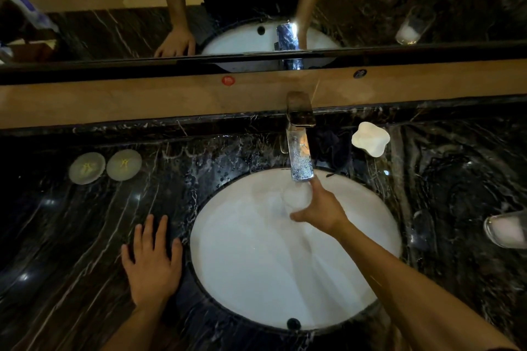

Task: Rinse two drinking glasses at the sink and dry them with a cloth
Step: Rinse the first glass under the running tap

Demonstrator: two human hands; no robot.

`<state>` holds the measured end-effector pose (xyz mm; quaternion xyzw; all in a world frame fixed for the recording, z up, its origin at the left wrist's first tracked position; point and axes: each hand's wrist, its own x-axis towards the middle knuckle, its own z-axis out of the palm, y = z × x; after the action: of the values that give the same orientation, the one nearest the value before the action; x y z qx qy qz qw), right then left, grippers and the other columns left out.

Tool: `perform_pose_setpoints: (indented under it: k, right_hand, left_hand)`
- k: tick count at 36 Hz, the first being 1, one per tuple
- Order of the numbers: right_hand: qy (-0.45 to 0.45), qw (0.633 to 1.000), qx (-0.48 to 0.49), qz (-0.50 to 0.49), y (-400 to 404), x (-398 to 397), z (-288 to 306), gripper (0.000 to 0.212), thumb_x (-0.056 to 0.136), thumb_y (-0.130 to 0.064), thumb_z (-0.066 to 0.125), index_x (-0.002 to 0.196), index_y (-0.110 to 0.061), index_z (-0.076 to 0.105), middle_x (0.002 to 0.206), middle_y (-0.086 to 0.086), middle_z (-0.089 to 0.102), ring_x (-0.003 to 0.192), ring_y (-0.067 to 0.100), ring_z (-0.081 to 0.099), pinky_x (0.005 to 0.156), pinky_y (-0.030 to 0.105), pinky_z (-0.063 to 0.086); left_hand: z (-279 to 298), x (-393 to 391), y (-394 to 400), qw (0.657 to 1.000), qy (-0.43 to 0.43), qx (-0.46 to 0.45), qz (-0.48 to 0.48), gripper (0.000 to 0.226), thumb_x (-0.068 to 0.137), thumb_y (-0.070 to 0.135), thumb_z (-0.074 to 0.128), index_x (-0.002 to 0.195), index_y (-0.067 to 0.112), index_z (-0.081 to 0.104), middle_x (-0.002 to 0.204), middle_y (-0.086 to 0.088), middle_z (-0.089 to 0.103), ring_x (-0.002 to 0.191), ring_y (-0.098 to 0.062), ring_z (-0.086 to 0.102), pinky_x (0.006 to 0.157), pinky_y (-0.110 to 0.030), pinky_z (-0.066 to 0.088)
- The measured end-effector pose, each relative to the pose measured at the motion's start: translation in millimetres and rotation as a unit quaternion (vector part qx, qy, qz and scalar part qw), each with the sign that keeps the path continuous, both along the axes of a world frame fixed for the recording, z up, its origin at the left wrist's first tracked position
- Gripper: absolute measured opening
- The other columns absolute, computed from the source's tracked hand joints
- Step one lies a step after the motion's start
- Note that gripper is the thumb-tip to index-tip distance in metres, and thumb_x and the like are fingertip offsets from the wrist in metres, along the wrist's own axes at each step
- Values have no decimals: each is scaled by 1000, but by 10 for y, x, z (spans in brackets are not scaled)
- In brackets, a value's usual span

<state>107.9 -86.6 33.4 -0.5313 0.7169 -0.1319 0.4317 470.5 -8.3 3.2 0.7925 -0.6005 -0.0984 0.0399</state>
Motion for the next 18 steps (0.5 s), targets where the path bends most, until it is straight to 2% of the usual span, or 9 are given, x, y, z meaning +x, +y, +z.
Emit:
perform_pose_setpoints:
  k: [3,6,8,11,13,15,18]
  right_hand:
    - [-3,1000,-8,19,42,38,-20,103,61,-36,88,141,-38,24,110,-9,53,93,17,55,73,30,49]
    - [-61,995,-47,-59,110,75,-63,92,63,-29,88,130,-45,27,113,-7,56,94,18,58,66,23,47]
    - [-50,992,-71,-96,126,93,-80,88,64,-26,87,127,-44,29,111,-6,57,92,19,58,64,26,48]
    - [6,997,-54,-58,101,41,-89,91,63,-24,86,132,-39,29,112,-3,60,91,21,58,70,35,53]
    - [1,1000,-9,-15,75,-13,-80,99,62,-26,87,140,-36,27,110,-3,59,92,22,58,73,36,54]
    - [-22,1000,12,5,77,-22,-63,104,61,-28,88,144,-37,25,109,-4,59,92,21,60,71,32,53]
    - [-37,998,-34,-35,132,68,-84,94,63,-27,88,137,-38,29,108,-6,60,87,15,59,62,23,47]
  left_hand:
    - [-7,9,-3,1000,-3,-1,0,67,94,55,21,152,25,37,161,-5,30,149,-28,22,117,-59,15]
    - [-19,17,1,1000,-4,-1,0,66,95,55,22,152,25,37,161,-5,30,149,-28,23,117,-59,15]
    - [-17,15,1,1000,-5,1,0,66,95,55,21,152,25,37,161,-5,30,149,-28,22,117,-59,15]
    - [-11,11,-2,1000,-4,-2,-1,66,95,55,21,152,25,37,161,-5,30,149,-28,22,117,-59,15]
    - [-18,13,2,1000,-3,-6,-1,65,95,55,22,151,25,37,161,-5,30,149,-28,23,116,-59,15]
    - [-39,21,8,1000,-3,-8,-4,65,95,54,23,151,25,37,161,-5,31,149,-29,23,116,-60,16]
    - [-71,40,9,1000,-8,-8,-7,64,96,54,24,152,26,36,161,-5,31,148,-28,24,115,-60,17]
